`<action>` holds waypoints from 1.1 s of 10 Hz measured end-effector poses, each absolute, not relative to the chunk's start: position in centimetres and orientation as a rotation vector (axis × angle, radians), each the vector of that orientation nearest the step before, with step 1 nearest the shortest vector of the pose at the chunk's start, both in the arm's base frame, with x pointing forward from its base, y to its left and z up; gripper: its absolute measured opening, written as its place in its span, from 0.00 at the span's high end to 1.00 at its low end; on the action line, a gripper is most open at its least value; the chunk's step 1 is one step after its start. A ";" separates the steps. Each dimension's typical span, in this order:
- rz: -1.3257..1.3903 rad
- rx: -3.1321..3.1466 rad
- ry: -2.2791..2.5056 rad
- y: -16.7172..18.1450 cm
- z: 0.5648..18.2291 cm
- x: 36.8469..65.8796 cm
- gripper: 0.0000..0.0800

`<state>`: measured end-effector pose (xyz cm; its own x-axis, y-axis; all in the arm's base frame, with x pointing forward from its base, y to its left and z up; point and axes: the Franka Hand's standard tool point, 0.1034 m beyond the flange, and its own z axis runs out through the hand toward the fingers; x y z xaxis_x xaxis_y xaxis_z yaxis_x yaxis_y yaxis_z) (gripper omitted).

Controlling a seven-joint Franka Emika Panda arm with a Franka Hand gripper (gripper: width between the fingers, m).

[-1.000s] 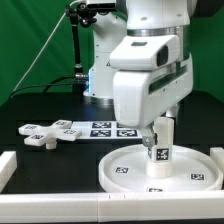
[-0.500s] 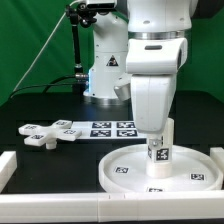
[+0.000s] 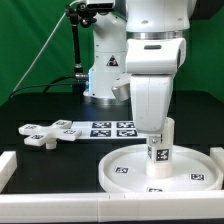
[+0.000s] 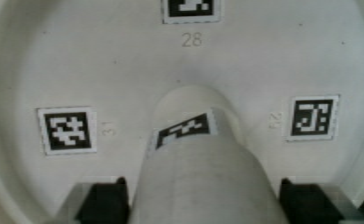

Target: Assemble round table

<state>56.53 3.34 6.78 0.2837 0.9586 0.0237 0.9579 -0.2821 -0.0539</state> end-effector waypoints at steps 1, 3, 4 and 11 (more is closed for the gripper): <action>0.021 -2.475 -1.841 3.3 6.8 56.5 0.49; 0.025 -2.549 -1.734 3.4 6.8 56.5 0.49; 0.033 -2.606 -1.644 3.4 6.8 56.6 0.49; 0.051 -2.970 -0.798 3.4 6.8 56.4 0.49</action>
Offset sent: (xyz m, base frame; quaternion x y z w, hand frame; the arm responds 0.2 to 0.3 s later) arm 0.0054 0.0028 0.0042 0.0183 0.0037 0.1618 0.9866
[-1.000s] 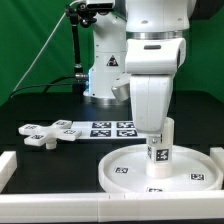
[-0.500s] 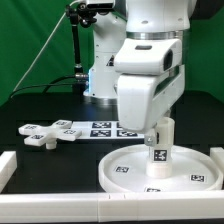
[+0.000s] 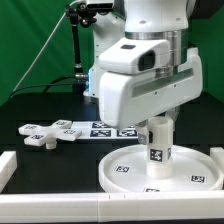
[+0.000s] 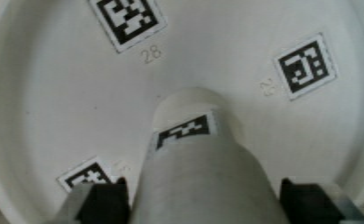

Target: Assemble round table

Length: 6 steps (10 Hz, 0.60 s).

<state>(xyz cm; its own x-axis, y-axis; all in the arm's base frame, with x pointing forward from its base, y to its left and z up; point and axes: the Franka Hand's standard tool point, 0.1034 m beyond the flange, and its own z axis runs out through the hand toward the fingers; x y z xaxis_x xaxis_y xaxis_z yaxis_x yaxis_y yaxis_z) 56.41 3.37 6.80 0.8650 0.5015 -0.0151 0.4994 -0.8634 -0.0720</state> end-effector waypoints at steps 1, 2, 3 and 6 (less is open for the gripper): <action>0.053 -3.009 -0.637 3.4 6.8 56.3 0.49; 0.046 -3.032 -0.519 3.4 6.7 56.2 0.49; 0.035 -3.053 -0.373 3.5 6.7 56.2 0.49; 0.044 -3.073 -0.103 3.6 6.7 56.2 0.49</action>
Offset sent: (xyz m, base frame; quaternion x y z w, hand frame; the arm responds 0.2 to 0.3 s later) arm -0.0025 0.0035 -0.0045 -0.0184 0.0232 0.1204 0.9923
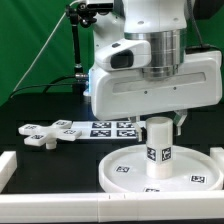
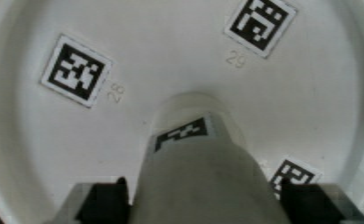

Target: Assemble round table

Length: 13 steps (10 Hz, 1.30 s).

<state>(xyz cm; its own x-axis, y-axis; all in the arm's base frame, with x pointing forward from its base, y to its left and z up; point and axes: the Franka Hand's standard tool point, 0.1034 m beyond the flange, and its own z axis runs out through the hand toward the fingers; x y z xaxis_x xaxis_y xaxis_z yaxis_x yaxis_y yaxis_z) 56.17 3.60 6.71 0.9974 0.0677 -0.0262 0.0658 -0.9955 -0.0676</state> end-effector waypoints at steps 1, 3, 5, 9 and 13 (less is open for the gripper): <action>0.047 -3.074 -0.015 3.6 6.7 56.2 0.49; 0.069 -3.017 0.324 3.4 6.8 56.1 0.49; 0.103 -2.948 0.697 3.7 6.9 55.8 0.49; 0.145 -2.767 1.206 4.1 6.7 56.0 0.49; 0.164 -2.620 1.500 4.4 6.7 56.0 0.49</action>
Offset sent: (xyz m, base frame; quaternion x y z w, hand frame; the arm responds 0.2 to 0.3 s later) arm -0.0114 -0.0085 0.0092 -0.0049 -0.0123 0.3555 0.9346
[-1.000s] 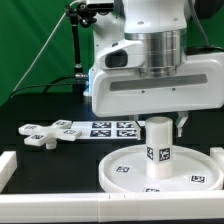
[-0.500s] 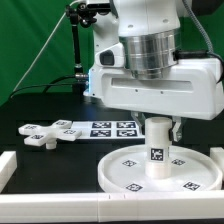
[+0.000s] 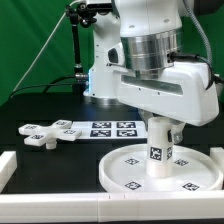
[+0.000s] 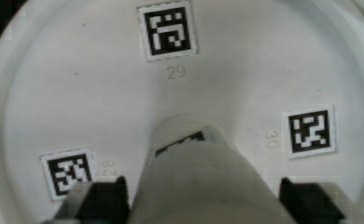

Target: Assemble round table

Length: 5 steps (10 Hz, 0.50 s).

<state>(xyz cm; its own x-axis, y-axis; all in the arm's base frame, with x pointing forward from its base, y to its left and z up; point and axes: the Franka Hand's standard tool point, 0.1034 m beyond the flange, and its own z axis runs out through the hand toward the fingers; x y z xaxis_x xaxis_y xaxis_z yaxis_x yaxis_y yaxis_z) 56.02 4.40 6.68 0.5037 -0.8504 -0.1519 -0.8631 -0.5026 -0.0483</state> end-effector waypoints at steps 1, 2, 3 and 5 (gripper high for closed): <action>0.164 -2.624 1.494 4.4 6.6 56.0 0.37; 0.165 -2.624 1.494 4.4 6.6 56.0 0.25; 0.156 -2.671 1.413 4.5 6.8 56.0 0.25; 0.113 -2.799 1.116 4.5 8.2 55.8 0.19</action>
Offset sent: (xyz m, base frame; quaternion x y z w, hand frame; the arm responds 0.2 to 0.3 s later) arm -0.0105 -0.0077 0.0186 -0.0382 0.0430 -0.1902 0.9800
